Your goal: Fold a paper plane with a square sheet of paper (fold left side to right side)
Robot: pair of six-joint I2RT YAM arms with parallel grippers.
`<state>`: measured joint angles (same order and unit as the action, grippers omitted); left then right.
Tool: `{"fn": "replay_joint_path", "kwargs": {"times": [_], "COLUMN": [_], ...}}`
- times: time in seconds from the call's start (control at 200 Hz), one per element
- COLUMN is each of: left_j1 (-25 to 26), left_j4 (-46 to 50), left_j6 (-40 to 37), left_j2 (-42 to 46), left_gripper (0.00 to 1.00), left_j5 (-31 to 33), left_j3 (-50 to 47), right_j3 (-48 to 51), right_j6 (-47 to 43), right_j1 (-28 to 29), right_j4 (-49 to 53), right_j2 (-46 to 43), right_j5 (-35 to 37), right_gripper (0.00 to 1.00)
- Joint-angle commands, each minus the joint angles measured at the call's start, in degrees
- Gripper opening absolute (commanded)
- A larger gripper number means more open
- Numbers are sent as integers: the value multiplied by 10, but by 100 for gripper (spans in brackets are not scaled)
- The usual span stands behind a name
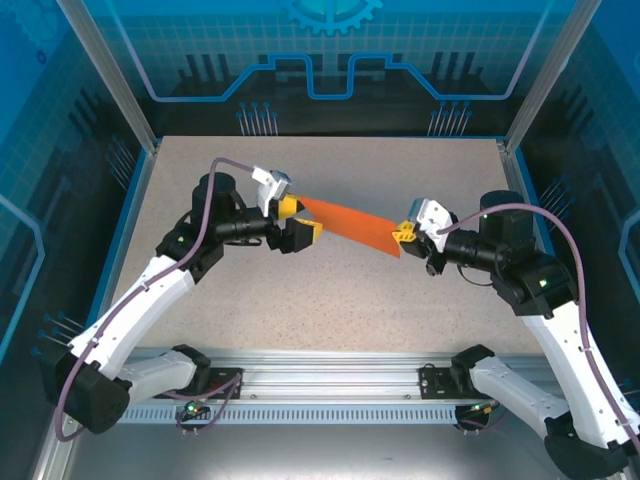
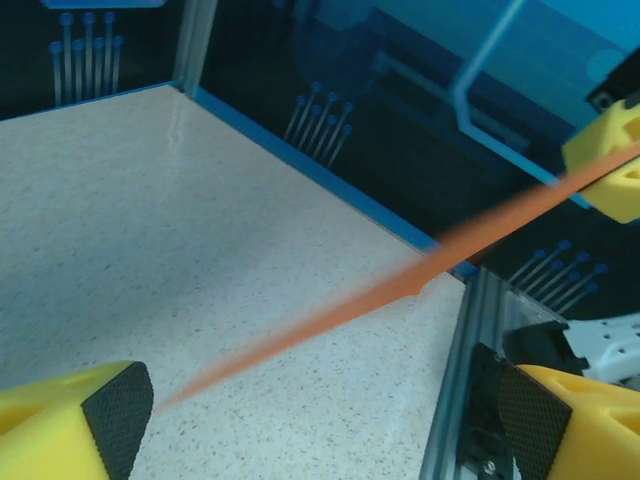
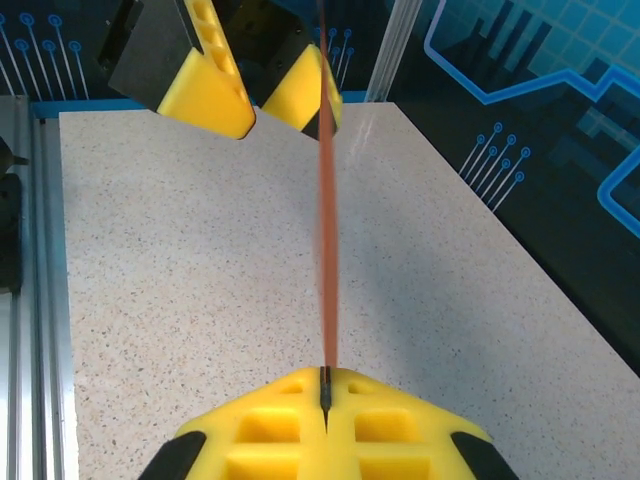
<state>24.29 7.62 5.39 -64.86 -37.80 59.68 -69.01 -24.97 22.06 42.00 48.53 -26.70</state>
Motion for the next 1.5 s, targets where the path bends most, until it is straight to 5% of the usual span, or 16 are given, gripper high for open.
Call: {"fn": "replay_joint_path", "kwargs": {"times": [0.0,0.075,0.265,0.5,0.725,1.065,1.491], "left_j1": [-4,-4,-4,-3,-3,-3,-3], "left_j4": [20,19,15,-3,83,239,308], "left_j6": [-34,-34,-24,7,44,75,61], "left_j2": [-6,-5,4,3,-40,-252,-418], "left_gripper": [90,83,43,9,0,0,0], "left_j5": [-64,-74,-85,-80,21,16,57], "left_j3": [21,17,-1,-29,-28,52,177], "right_j3": [-14,-10,-3,38,90,124,229], "right_j6": [4,23,76,114,187,275,439], "right_j1": [-20,-44,-114,-130,-131,-134,-66], "right_j4": [2,-10,-22,-41,-54,-59,-228], "right_j2": [-4,0,35,77,144,246,358], "right_j5": [-41,-66,-164,-208,-134,-7,-19], "right_gripper": [0,0,0,0,5,53,41]}}
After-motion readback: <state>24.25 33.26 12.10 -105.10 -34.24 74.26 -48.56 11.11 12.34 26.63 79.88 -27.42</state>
